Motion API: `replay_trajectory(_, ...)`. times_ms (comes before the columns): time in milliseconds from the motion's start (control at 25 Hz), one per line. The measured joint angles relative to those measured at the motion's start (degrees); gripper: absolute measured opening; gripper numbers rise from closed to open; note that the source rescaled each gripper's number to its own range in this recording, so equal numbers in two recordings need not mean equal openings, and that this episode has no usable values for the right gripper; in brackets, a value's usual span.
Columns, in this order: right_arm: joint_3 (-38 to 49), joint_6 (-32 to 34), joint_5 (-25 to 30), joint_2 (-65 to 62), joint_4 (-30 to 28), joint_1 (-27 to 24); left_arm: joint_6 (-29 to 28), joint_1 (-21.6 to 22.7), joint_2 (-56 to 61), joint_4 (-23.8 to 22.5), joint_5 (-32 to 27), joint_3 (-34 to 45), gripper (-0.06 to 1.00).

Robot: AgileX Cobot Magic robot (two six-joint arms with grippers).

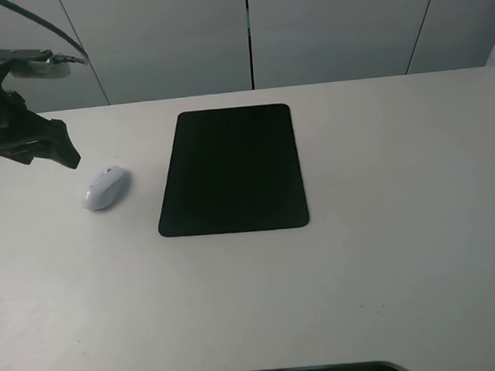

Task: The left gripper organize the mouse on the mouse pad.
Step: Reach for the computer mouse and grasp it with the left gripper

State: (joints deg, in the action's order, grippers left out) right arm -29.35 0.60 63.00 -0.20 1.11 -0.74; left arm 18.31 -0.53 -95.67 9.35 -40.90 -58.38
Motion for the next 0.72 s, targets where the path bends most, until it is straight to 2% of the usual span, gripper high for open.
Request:
replay_trajectory(280, 0.0, 0.0, 0.0, 0.0, 0.0, 0.0, -2.7, -0.1, -7.5, -1.9, 1.4, -4.4, 0.97)
replay_trajectory(720, 0.0, 0.0, 0.0, 0.0, 0.0, 0.0, -1.6, -2.4, -13.4, -2.0, 3.6, -5.3, 0.97)
